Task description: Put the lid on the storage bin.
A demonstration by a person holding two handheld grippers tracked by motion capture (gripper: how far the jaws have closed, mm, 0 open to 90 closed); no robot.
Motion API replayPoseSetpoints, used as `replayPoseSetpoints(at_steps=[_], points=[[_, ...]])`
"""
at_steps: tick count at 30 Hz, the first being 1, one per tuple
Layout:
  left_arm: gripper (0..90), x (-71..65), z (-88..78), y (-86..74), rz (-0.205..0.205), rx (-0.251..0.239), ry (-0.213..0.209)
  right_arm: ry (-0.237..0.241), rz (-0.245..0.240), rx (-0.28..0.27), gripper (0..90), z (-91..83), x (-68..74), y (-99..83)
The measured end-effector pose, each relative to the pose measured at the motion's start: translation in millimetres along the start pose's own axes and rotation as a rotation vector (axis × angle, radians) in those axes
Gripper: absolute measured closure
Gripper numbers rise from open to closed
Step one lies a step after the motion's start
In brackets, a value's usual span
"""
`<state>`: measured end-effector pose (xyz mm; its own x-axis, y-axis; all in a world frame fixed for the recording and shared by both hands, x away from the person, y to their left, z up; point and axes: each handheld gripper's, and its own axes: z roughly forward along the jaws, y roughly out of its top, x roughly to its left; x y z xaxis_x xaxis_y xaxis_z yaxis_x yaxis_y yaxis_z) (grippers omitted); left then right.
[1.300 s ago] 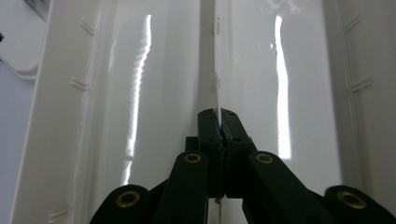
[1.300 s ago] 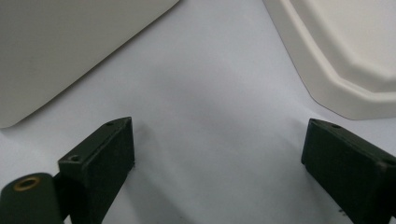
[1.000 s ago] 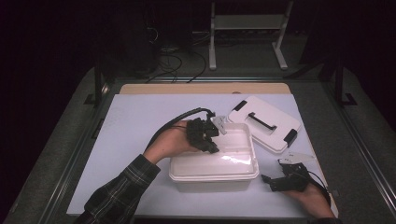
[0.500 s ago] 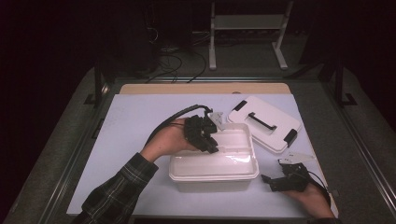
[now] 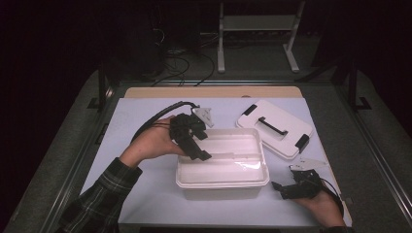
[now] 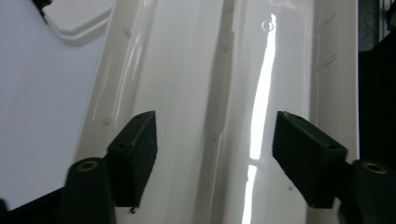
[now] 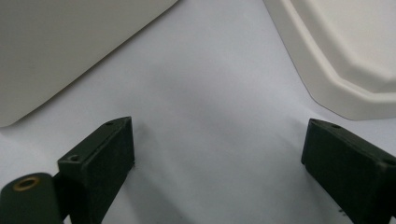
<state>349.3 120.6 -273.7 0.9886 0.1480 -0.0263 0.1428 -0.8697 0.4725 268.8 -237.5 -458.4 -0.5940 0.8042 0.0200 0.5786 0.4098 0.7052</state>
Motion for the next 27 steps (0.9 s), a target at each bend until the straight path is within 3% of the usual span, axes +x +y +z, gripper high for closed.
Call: replayPoseSetpoints(at_steps=[7,15,22,27], points=[[13.4,1.1,-21.4,-30.7,-0.061,-0.019,0.08,-0.001,0.0,-0.001,8.7,0.0,0.3,-0.2],[7.6,7.0,-37.7,-80.4,-0.152,-0.025,0.14,0.0,-0.001,0.001,8.7,0.0,0.2,0.1],[1.4,4.0,-32.6,-120.9,-0.222,-0.021,0.194,0.0,-0.001,0.001,8.6,0.1,0.0,-0.1],[0.6,-2.4,-15.1,-149.7,-0.266,0.006,0.234,0.001,-0.002,0.006,8.7,0.1,-0.1,0.9]])
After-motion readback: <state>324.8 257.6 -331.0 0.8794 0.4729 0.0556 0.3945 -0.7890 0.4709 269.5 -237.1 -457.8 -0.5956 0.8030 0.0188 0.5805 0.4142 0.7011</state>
